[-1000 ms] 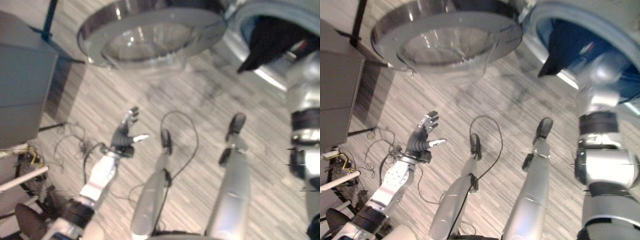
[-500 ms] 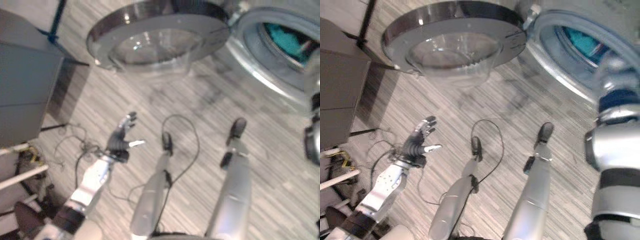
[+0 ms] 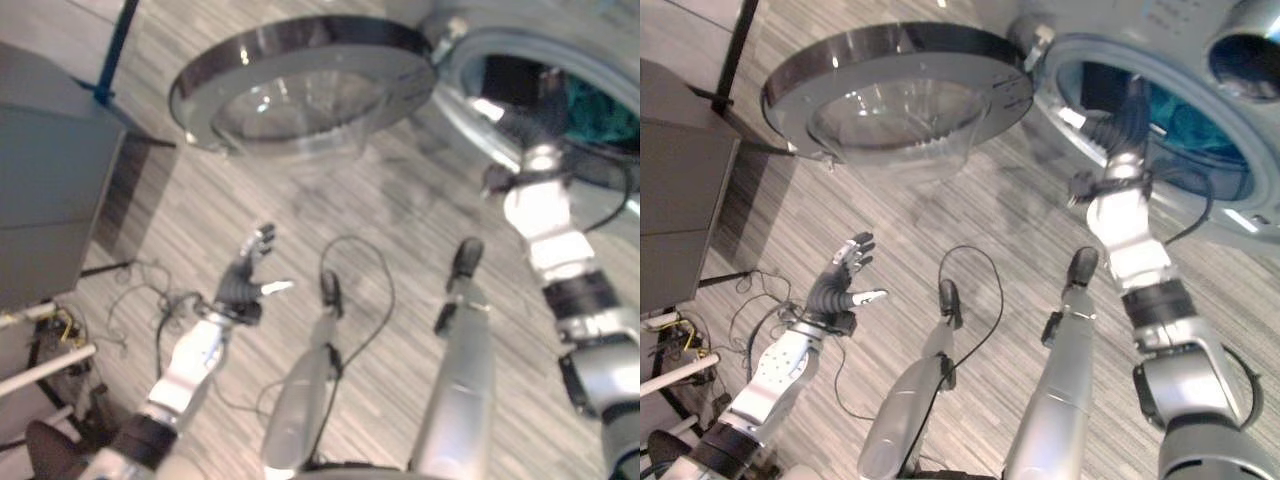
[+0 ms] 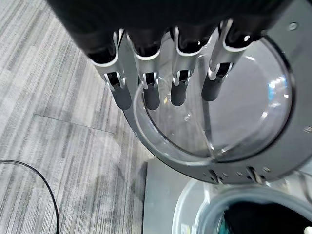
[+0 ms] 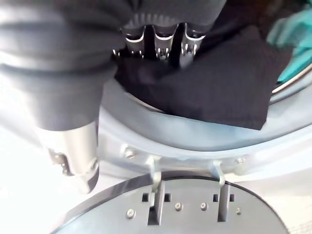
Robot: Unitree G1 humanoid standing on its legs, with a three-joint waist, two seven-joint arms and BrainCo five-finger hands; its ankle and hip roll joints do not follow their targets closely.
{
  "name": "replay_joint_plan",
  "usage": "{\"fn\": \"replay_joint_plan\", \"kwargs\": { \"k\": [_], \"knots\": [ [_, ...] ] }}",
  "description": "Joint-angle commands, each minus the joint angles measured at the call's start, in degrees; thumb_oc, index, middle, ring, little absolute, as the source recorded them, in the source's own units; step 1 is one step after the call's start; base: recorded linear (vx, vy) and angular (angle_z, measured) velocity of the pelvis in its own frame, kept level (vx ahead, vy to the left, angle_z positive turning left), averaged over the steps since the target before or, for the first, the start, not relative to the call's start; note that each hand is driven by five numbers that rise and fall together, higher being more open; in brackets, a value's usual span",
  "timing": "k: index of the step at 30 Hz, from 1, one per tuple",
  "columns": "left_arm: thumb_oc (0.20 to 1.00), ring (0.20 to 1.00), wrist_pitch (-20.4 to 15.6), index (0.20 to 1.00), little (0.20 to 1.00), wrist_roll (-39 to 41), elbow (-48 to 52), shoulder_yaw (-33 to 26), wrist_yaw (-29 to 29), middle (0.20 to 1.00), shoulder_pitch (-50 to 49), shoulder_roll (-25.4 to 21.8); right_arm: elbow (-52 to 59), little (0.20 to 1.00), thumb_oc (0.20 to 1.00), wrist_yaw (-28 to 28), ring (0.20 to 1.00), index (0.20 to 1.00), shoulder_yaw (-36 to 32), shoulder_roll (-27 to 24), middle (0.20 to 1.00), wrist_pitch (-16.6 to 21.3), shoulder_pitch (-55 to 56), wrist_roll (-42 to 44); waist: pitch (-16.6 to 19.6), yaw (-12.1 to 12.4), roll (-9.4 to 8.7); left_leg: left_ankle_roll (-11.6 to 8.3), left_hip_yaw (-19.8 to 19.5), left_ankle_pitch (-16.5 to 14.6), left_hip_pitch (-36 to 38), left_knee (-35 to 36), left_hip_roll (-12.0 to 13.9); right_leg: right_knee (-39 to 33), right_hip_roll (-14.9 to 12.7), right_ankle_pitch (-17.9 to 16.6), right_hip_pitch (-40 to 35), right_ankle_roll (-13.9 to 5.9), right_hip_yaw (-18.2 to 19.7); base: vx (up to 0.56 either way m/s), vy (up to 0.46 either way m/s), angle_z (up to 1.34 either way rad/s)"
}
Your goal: Grab the laundry basket,head to the washer,open it,put in the laundry and shut it.
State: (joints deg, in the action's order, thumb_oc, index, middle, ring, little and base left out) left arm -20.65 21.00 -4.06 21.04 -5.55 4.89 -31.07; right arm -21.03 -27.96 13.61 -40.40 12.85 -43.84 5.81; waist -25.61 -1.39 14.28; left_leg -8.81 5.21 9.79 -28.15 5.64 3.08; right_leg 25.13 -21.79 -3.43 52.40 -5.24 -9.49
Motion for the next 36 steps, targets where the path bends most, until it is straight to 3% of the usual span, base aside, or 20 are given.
{"fn": "replay_joint_plan", "kwargs": {
  "k": [1,5,11,14,17,18,19,20,21,22,24,27,29,31,33,36],
  "knots": [
    [1.000,1.000,-2.9,1.000,1.000,-1.6,0.4,2.1,-0.4,1.000,-4.3,-2.3,2.9,1.000,1.000,-0.8,1.000,1.000,0.4,-0.6,1.000,2.5,-2.9,-7.1,3.5,0.2,0.10,-2.90,-4.2,-9.6,7.2,-0.6,4.7,3.4,-0.7,0.0,3.4,-8.71,4.7,0.00,0.044,-0.07],
    [1.000,1.000,-2.7,1.000,1.000,-1.3,0.7,1.0,-0.2,1.000,-5.7,-2.6,2.9,1.000,1.000,-0.7,1.000,1.000,-0.8,1.3,1.000,1.1,0.5,-8.8,4.0,-0.1,-0.45,-2.31,-4.3,-9.9,8.1,-0.6,4.0,1.3,-1.3,-0.7,0.6,-8.78,4.8,0.00,0.036,-0.03],
    [1.000,1.000,-2.4,1.000,1.000,-0.4,0.4,-0.3,-0.7,1.000,-6.6,-4.2,-6.0,1.000,1.000,-2.3,1.000,1.000,-2.5,3.3,1.000,-1.2,-4.1,-4.8,4.7,0.8,-0.26,-1.93,-5.0,-10.0,7.8,-0.6,3.1,-0.5,-2.0,-1.4,-1.2,-8.80,4.6,-0.01,0.027,0.04],
    [1.000,1.000,-2.5,1.000,1.000,0.2,1.3,-0.4,-0.6,1.000,-7.7,-5.2,-14.2,1.000,1.000,-4.1,1.000,1.000,-3.3,2.2,1.000,-2.0,-9.7,-2.2,4.9,1.6,0.43,-2.05,-5.4,-10.0,7.1,-0.6,2.8,-0.6,-2.3,-1.3,-0.9,-8.86,4.6,0.00,0.017,0.04],
    [1.000,1.000,-2.4,1.000,1.000,1.5,2.1,0.1,0.2,1.000,-8.9,-7.0,-29.8,1.000,1.000,-4.2,1.000,1.000,-0.6,-1.2,1.000,-4.3,-21.9,1.9,5.1,2.8,1.19,-2.49,-5.7,-9.5,6.3,-0.6,2.7,0.4,-2.4,-0.7,-0.1,-8.87,5.0,0.00,0.012,0.05],
    [1.000,1.000,-2.1,1.000,1.000,2.3,2.4,0.4,0.5,1.000,-8.8,-7.7,-38.2,1.000,1.000,-3.4,1.000,1.000,0.9,-2.5,1.000,-5.4,-27.1,4.5,5.2,3.3,1.36,-2.70,-5.9,-9.4,6.0,-0.6,2.7,0.6,-2.3,-0.5,0.1,-8.84,4.9,0.01,-0.005,0.07],
    [1.000,1.000,-1.1,1.000,1.000,2.5,3.2,0.8,0.7,1.000,-8.4,-8.6,-50.0,1.000,1.000,-0.6,1.000,1.000,-0.7,-4.7,1.000,-6.3,-34.2,16.2,5.6,4.1,1.55,-3.08,-6.3,-9.2,5.4,-0.6,2.8,1.2,-2.3,0.1,0.7,-8.91,4.7,0.01,-0.013,0.07],
    [1.000,1.000,-1.0,1.000,1.000,2.5,3.2,0.8,0.7,1.000,-8.2,-8.4,-51.0,1.000,1.000,-0.1,1.000,1.000,0.0,-5.0,1.000,-5.9,-35.3,16.7,5.4,4.2,1.71,-3.10,-6.3,-9.2,5.3,-0.6,2.8,1.3,-2.3,0.2,0.9,-8.89,4.8,0.01,-0.039,0.20],
    [1.000,1.000,0.7,1.000,1.000,0.7,3.7,1.8,1.1,1.000,-7.1,-8.0,-58.4,1.000,1.000,-0.9,1.000,1.000,-5.6,-12.8,1.000,-5.0,-41.5,35.2,5.8,5.3,3.01,-3.45,-7.2,-8.8,4.2,-0.6,2.8,3.0,-2.6,1.5,2.4,-9.11,4.5,0.02,-0.030,0.31],
    [1.000,1.000,1.4,1.000,1.000,0.4,4.2,1.8,0.9,1.000,-7.0,-7.8,-59.4,1.000,1.000,-2.9,1.000,1.000,-7.9,-16.5,1.000,-3.4,-42.6,41.2,6.1,5.8,3.56,-3.72,-7.6,-8.7,3.5,-0.6,2.7,4.2,-2.7,2.4,3.2,-9.17,4.4,0.02,-0.031,0.42],
    [1.000,1.000,1.9,1.000,1.000,0.3,4.7,1.2,1.6,1.000,-7.6,-8.4,-59.4,1.000,1.000,-3.3,1.000,1.000,-5.8,-19.9,1.000,-4.8,-43.9,40.2,6.6,6.3,3.67,-4.00,-7.9,-8.4,3.2,-0.6,2.7,5.4,-2.8,3.1,3.7,-9.09,4.3,0.02,-0.019,0.29],
    [1.000,1.000,0.3,1.000,1.000,1.7,3.7,-0.1,3.8,1.000,-7.7,-6.3,-55.3,1.000,1.000,9.2,1.000,1.000,5.9,-19.9,1.000,-8.0,-42.0,39.4,5.8,6.4,2.93,-4.62,-8.2,-7.9,2.4,-0.6,2.9,7.2,-2.7,3.7,5.3,-8.48,4.4,0.00,-0.080,0.27],
    [1.000,1.000,1.0,1.000,1.000,0.8,3.4,0.9,3.1,1.000,-6.6,-7.1,-63.6,1.000,1.000,10.6,1.000,1.000,8.3,-18.9,1.000,-11.2,-43.7,31.5,6.0,6.8,2.98,-4.63,-8.3,-8.6,2.6,-0.6,2.9,7.8,-2.8,5.3,5.2,-8.84,4.3,0.05,-0.050,0.08],
    [1.000,1.000,0.4,1.000,1.000,1.9,3.6,0.1,3.4,1.000,-6.6,-5.9,-61.0,1.000,1.000,14.8,1.000,1.000,8.9,-16.2,1.000,-10.2,-43.7,37.4,5.4,6.7,3.26,-4.71,-8.3,-7.5,1.8,-0.6,3.0,7.6,-2.3,3.5,6.3,-8.13,4.4,-0.09,-0.017,0.02],
    [1.000,1.000,1.1,1.000,1.000,1.6,3.3,0.8,2.5,1.000,-6.4,-5.9,-64.8,1.000,1.000,9.9,1.000,1.000,8.4,-16.2,1.000,-9.9,-44.7,32.8,5.5,6.8,3.29,-4.65,-8.3,-7.5,1.9,-0.6,2.9,7.3,-2.4,3.1,6.5,-8.27,4.5,-0.04,0.001,0.01],
    [1.000,1.000,1.3,1.000,1.000,1.9,3.5,1.2,1.5,1.000,-6.7,-5.5,-64.3,1.000,1.000,7.7,1.000,1.000,6.9,-13.6,1.000,-9.0,-43.7,31.5,5.4,6.8,4.09,-4.45,-8.2,-7.4,2.2,-0.6,2.7,7.6,-2.3,3.0,6.4,-8.31,4.8,0.00,0.040,-0.01]
  ]
}}
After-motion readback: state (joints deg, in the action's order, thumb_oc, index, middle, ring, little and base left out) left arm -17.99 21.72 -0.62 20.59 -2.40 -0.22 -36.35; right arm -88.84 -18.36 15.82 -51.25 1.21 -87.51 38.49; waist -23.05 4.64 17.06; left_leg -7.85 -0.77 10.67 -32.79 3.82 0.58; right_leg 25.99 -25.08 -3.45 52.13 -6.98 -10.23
